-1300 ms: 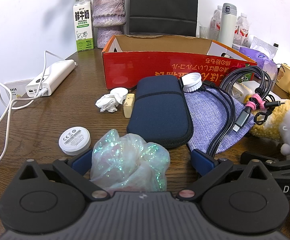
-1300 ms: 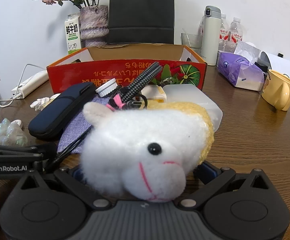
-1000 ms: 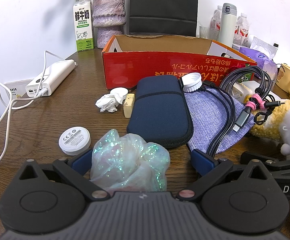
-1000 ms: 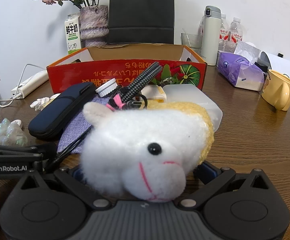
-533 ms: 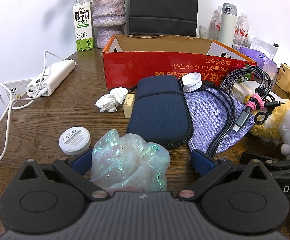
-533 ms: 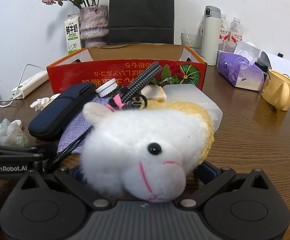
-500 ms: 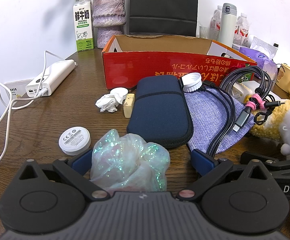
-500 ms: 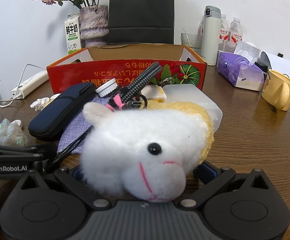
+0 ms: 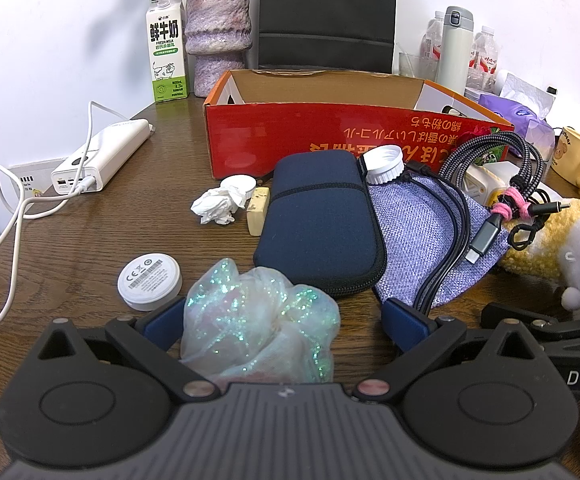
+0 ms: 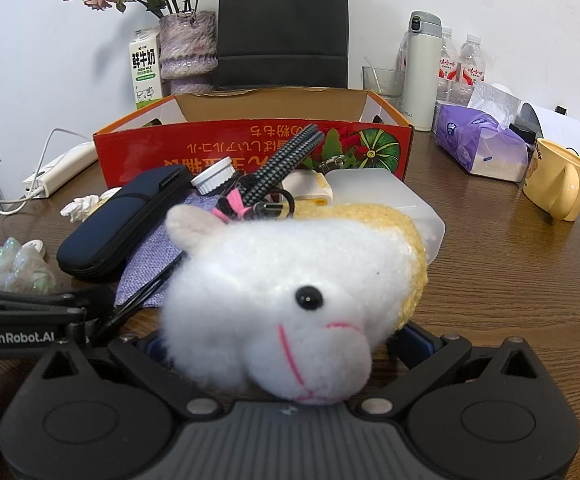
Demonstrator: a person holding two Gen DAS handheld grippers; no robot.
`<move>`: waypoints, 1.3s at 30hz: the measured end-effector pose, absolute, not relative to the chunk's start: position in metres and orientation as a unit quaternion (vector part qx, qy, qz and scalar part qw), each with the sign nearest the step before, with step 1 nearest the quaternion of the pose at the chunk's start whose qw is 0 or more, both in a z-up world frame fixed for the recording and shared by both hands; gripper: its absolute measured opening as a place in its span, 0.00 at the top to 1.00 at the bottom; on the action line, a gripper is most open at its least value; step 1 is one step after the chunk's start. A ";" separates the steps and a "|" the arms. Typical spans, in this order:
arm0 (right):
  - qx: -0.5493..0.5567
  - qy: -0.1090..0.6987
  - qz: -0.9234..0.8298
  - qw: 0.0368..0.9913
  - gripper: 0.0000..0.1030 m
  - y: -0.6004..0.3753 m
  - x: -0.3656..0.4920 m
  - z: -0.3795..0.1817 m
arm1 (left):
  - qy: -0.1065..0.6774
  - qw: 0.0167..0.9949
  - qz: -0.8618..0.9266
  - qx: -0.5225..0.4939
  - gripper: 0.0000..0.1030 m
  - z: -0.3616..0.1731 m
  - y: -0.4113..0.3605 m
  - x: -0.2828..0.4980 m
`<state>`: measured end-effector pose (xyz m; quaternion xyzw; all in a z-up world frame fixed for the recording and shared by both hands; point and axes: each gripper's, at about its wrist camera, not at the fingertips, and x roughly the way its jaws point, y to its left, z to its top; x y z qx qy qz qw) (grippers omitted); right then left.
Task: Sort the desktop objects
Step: 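Approach the white plush sheep with the right tool while the left tool approaches the iridescent bag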
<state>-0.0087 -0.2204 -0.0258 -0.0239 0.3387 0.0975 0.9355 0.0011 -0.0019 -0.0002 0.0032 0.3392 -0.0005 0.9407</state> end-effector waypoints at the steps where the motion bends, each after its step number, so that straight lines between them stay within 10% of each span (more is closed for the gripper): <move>1: -0.024 0.339 0.097 0.936 0.00 -0.220 -0.009 -0.026 | 0.339 0.941 0.000 0.003 0.00 0.000 -0.002 0.001; 39: -0.012 0.258 0.163 0.952 0.02 -0.241 -0.054 0.012 | 0.235 0.970 -0.055 -0.016 0.00 0.023 0.013 -0.057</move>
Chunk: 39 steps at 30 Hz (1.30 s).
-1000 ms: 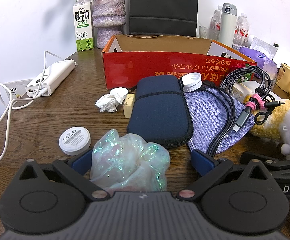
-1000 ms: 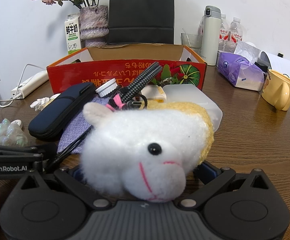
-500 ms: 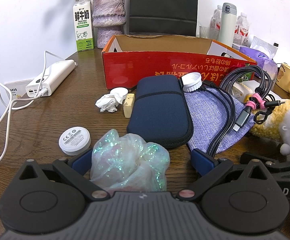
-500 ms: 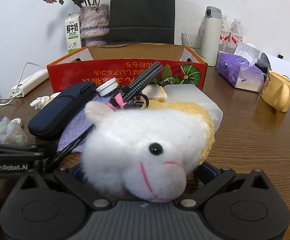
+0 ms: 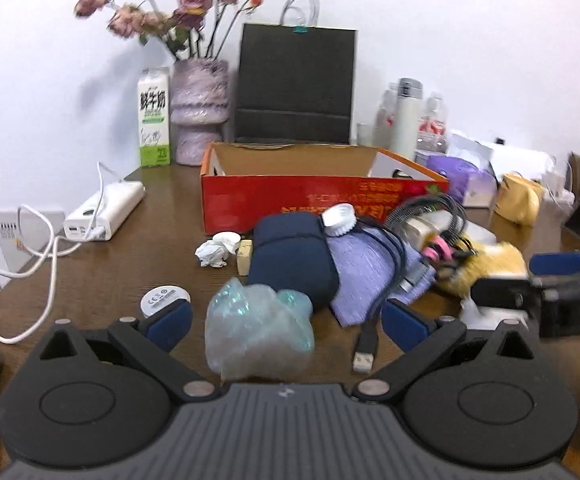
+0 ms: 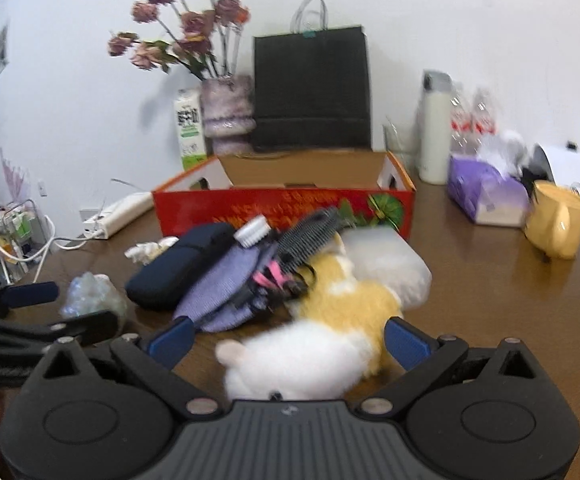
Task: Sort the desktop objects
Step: 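Close the right tool on the plush sheep while the left tool grasps the iridescent bag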
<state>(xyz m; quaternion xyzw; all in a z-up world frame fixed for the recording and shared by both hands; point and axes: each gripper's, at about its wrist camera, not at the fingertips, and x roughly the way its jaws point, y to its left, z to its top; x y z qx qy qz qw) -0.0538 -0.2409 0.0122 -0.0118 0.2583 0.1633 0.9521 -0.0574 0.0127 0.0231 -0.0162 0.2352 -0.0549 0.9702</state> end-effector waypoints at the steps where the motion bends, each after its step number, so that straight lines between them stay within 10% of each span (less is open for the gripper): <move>1: -0.019 0.258 0.161 0.953 0.03 -0.237 -0.051 0.013 | 0.243 0.968 -0.054 -0.027 0.00 0.024 0.015 -0.051; 4: -0.031 0.258 0.142 0.955 0.04 -0.230 -0.041 0.012 | 0.253 0.964 -0.053 -0.055 0.08 0.024 0.017 -0.037; 7: -0.063 0.271 0.103 0.955 0.04 -0.223 -0.033 0.005 | 0.305 0.950 -0.036 -0.054 0.48 0.019 0.015 -0.024; 16: -0.062 0.296 0.098 0.948 0.52 -0.251 -0.056 0.000 | 0.333 0.939 -0.061 -0.063 0.55 0.023 0.015 -0.053; 21: -0.094 0.320 0.108 0.936 0.53 -0.261 -0.087 0.008 | 0.331 0.938 -0.077 -0.070 0.52 0.033 0.015 -0.074; 24: -0.096 0.317 0.104 0.938 0.51 -0.269 -0.099 0.016 | 0.326 0.940 -0.077 -0.060 0.30 0.032 0.013 -0.081; 29: -0.092 0.316 0.093 0.940 0.23 -0.267 -0.087 0.009 | 0.330 0.940 -0.071 -0.052 0.18 0.025 0.014 -0.076; 31: -0.082 0.335 0.095 0.934 0.52 -0.268 -0.079 -0.001 | 0.334 0.938 -0.071 -0.055 0.30 0.023 0.016 -0.074; 32: -0.077 0.341 0.093 0.932 0.53 -0.269 -0.077 -0.004 | 0.341 0.936 -0.070 -0.056 0.58 0.022 0.016 -0.073; 39: -0.185 0.251 -0.002 0.950 0.56 -0.271 -0.097 0.019 | 0.304 0.948 -0.072 -0.058 0.57 0.050 0.024 -0.090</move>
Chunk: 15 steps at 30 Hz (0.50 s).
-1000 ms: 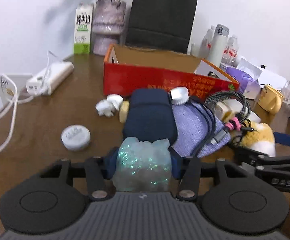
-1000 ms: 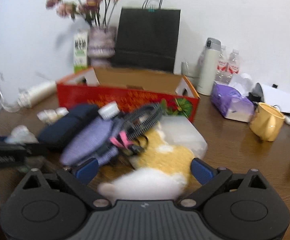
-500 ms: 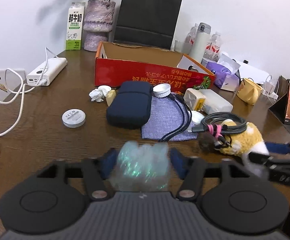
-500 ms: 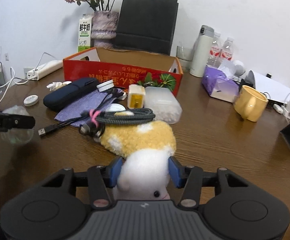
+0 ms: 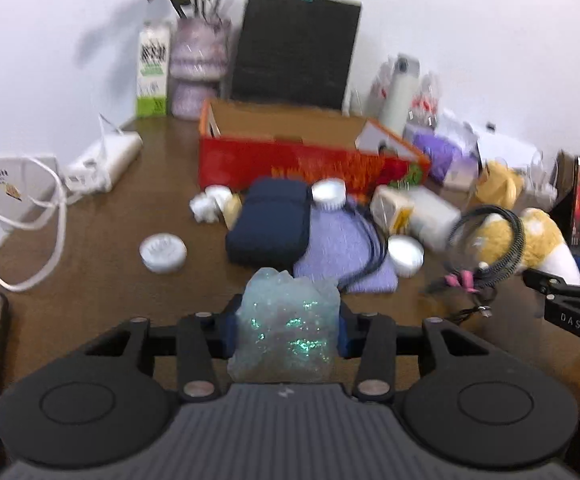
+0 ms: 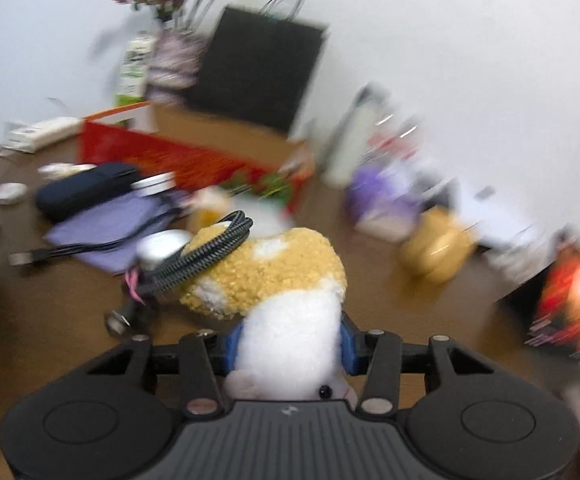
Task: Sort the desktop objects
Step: 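Close the right tool on the plush sheep while the left tool grasps the iridescent bag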
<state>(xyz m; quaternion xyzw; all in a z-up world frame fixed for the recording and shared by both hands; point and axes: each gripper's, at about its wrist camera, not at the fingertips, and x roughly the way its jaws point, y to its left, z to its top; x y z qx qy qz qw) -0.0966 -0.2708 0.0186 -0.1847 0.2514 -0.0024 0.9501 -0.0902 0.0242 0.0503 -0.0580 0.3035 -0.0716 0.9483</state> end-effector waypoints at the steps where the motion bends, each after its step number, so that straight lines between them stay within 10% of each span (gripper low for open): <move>1: -0.184 0.244 -0.011 0.952 0.56 -0.273 -0.097 0.021 | 0.293 0.951 -0.072 -0.073 0.57 0.057 0.029 -0.093; 8: -0.083 0.195 0.045 0.976 0.56 -0.287 -0.110 0.044 | 0.248 0.958 -0.084 -0.121 0.57 0.076 0.040 -0.100; 15: -0.238 0.134 0.069 0.960 0.56 -0.236 -0.125 0.034 | 0.254 0.951 -0.126 -0.126 0.56 0.071 0.019 -0.093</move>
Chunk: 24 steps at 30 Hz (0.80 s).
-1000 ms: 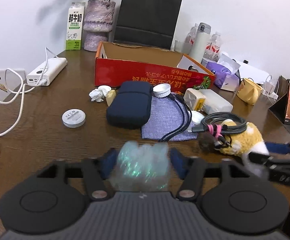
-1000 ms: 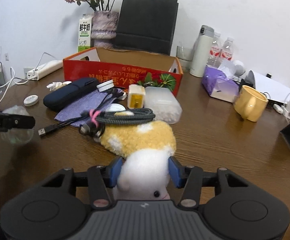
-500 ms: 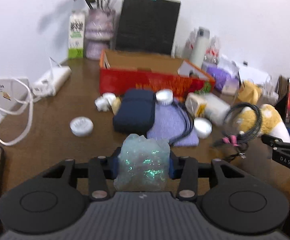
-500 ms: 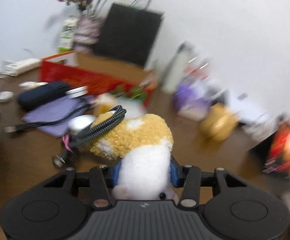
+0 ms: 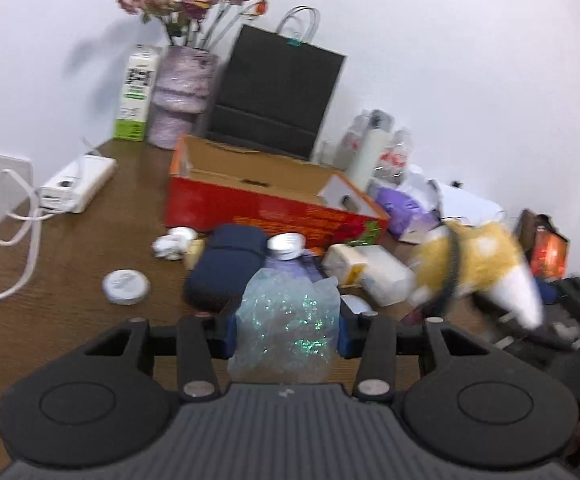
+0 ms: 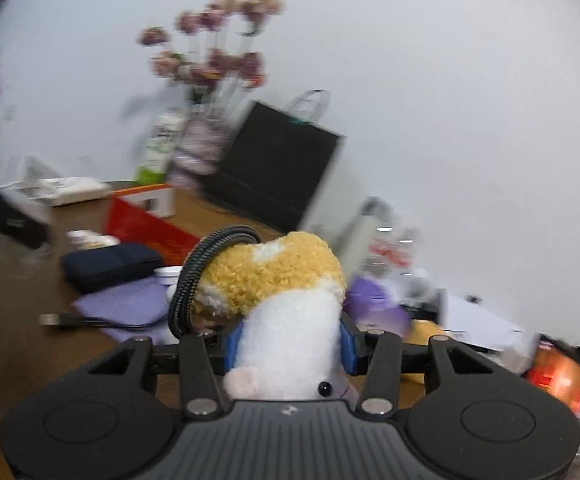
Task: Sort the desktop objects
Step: 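Carry both held items over the red box and open both tools to drop them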
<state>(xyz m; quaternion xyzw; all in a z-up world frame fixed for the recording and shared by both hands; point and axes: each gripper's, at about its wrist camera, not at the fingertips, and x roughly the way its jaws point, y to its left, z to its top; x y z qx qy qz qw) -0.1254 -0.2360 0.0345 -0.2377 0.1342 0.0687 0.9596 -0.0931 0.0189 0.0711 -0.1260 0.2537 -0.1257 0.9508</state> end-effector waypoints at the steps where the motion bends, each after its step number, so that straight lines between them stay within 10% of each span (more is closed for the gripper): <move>1: -0.249 0.137 0.072 0.956 0.56 -0.231 -0.125 0.032 | 0.252 0.950 -0.136 -0.130 0.56 0.073 0.014 -0.092; 24: -0.020 0.188 0.131 0.973 0.60 -0.289 -0.116 0.056 | 0.286 0.946 -0.122 -0.096 0.56 0.051 -0.021 -0.059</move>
